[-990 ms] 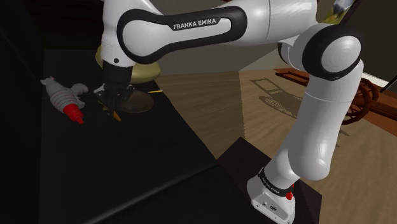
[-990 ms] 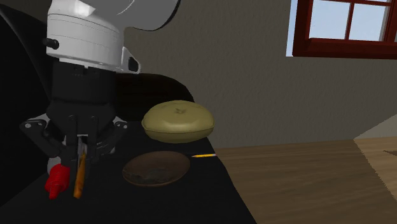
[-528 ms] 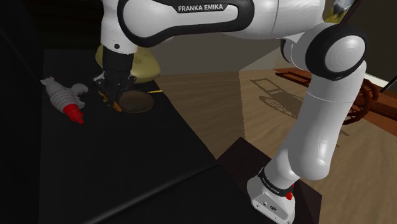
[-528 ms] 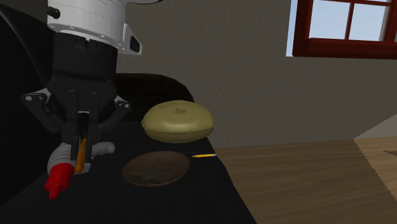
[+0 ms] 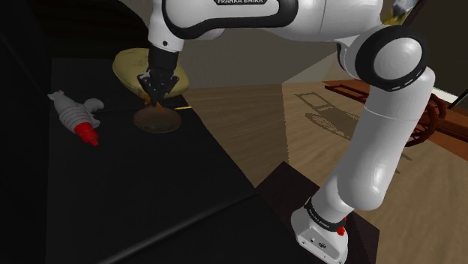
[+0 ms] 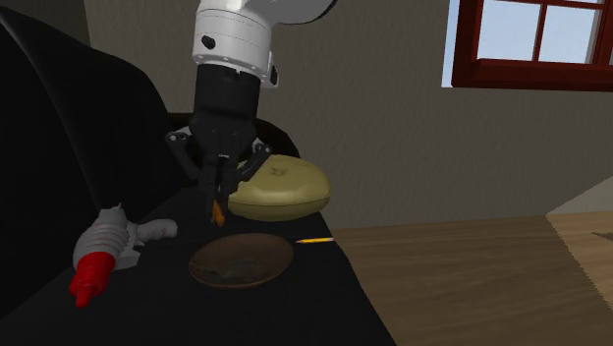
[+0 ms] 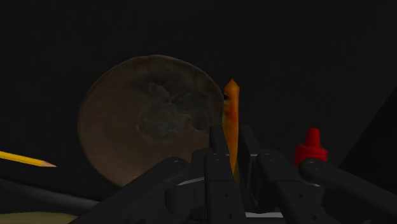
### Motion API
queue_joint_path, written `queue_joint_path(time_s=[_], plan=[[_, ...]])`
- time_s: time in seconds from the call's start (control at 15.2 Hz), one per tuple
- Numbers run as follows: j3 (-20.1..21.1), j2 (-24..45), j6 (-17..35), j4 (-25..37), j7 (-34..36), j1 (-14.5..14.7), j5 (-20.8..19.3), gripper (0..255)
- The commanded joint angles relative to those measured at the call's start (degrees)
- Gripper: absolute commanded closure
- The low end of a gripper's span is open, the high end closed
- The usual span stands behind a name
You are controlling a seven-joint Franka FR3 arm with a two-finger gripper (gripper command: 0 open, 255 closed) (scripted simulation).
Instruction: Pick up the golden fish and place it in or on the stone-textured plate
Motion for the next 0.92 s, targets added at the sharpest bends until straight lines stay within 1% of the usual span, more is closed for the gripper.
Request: queue_joint_path(time_s=[0.0,0.13,0.86], plan=[[-0.84,0.25,-1.01,0.95,-2.54,-1.59,0.3,255],[-1.52,0.57,-1.73,1.74,-4.47,-2.82,0.48,255],[-1.71,2.09,6.16,-4.74,-5.12,-2.78,0.22,255]])
